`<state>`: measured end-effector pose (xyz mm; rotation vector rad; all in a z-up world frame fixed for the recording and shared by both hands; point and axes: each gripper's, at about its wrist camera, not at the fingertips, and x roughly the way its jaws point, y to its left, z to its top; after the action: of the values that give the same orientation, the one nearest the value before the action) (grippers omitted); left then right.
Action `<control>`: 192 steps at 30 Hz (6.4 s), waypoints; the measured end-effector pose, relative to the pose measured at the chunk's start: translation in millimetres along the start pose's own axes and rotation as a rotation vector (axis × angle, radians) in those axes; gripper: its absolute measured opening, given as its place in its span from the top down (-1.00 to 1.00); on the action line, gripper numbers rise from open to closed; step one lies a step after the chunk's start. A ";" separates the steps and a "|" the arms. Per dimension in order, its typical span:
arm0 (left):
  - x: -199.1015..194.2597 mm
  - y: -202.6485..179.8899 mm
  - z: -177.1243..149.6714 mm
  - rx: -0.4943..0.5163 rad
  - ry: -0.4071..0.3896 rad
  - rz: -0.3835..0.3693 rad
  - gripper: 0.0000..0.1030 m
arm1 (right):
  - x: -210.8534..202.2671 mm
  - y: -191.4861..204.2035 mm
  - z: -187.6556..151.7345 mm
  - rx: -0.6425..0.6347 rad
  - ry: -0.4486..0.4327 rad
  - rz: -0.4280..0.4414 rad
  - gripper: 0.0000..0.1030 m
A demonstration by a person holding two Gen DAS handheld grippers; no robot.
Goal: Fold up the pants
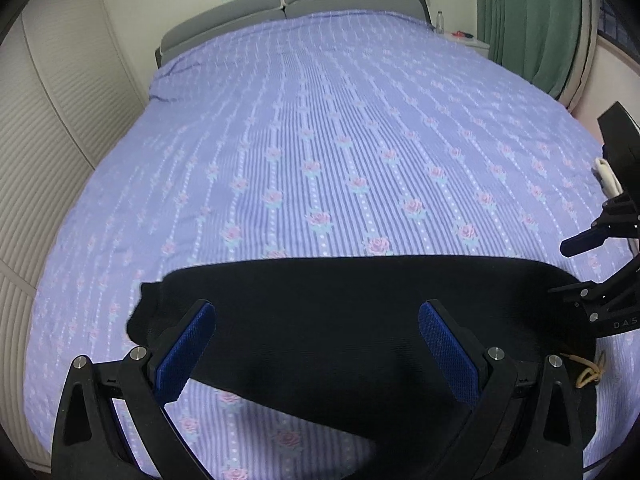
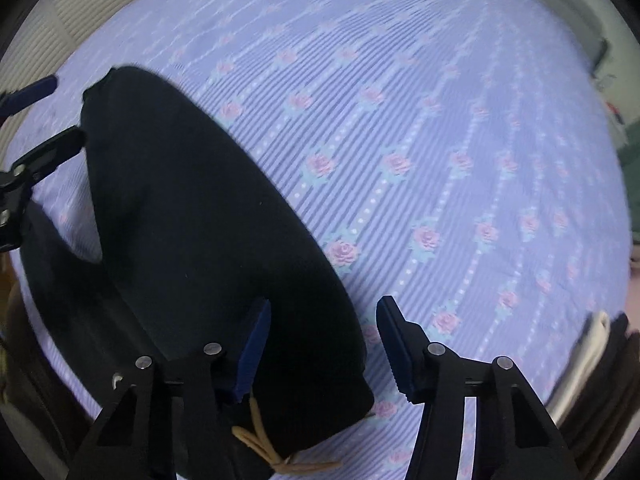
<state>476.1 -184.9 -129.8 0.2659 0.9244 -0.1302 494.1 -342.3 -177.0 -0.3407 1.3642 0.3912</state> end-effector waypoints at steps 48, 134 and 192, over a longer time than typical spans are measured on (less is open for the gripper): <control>-166.1 58.9 -145.2 -0.087 -0.134 0.062 -1.00 | -86.4 231.7 -171.8 -0.723 -0.444 -0.598 0.79; -63.1 230.8 -207.8 0.538 -0.168 -0.276 0.78 | -47.6 348.6 -28.6 0.416 -0.612 -0.216 -0.40; -100.6 163.0 -315.1 0.434 -0.290 -0.115 0.74 | -43.9 310.6 -132.1 0.469 -0.587 -0.258 -0.40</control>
<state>209.9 60.0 -201.8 0.5797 0.6147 -0.4667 228.7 -129.8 -159.7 -0.0006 0.7863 -0.0548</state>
